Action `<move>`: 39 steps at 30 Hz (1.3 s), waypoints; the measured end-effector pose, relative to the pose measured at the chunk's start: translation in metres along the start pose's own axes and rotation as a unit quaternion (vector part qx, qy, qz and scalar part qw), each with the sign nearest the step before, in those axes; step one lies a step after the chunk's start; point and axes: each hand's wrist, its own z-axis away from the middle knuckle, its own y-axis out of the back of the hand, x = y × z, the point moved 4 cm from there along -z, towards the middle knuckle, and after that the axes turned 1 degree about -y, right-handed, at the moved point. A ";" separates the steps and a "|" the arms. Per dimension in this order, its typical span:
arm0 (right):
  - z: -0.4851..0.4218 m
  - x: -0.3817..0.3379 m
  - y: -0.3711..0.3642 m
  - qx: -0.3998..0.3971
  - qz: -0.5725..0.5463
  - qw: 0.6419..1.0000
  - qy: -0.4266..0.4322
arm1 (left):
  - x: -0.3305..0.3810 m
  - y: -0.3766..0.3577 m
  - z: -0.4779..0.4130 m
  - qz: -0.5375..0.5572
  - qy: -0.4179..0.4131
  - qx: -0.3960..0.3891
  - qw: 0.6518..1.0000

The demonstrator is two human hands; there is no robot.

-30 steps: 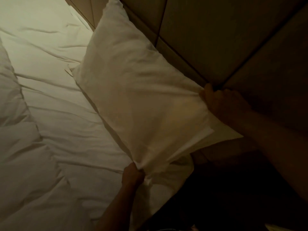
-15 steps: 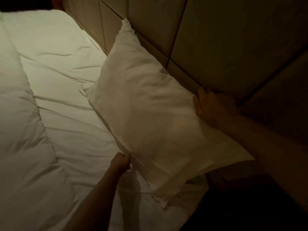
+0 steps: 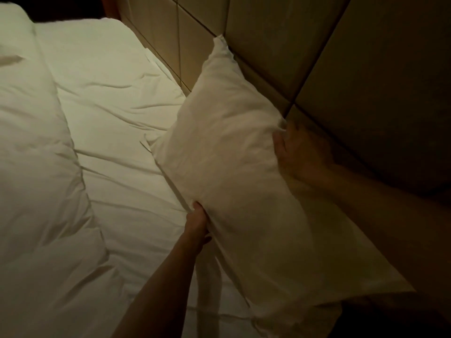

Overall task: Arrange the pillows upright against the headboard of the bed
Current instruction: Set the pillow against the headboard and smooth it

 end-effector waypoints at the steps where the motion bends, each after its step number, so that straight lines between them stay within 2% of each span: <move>1: -0.005 -0.004 -0.002 -0.006 0.002 1.000 -0.006 | 0.000 -0.002 -0.001 0.002 0.005 -0.005 1.000; 4: -0.016 -0.015 -0.009 -0.003 0.069 0.998 0.002 | 0.003 -0.004 -0.002 0.009 0.011 -0.013 1.000; 8: -0.018 -0.020 -0.016 0.006 0.156 0.986 0.058 | 0.006 -0.005 -0.007 -0.001 0.008 -0.007 1.000; 12: -0.017 -0.013 -0.003 0.001 0.125 0.988 0.096 | 0.007 -0.010 -0.005 -0.016 0.004 -0.012 1.000; 19: -0.026 -0.009 0.036 0.043 0.092 0.978 0.180 | 0.016 -0.026 0.014 -0.015 -0.002 -0.041 0.999; 23: -0.024 -0.006 0.043 0.051 0.109 0.979 0.165 | 0.014 -0.037 0.023 -0.017 0.012 -0.064 0.998; 27: -0.006 -0.005 0.020 0.011 0.094 0.984 0.152 | 0.005 -0.029 0.018 -0.016 0.023 -0.047 0.998; 39: 0.007 0.007 0.023 0.016 0.083 0.988 0.127 | -0.001 -0.026 0.014 -0.013 0.016 -0.040 0.999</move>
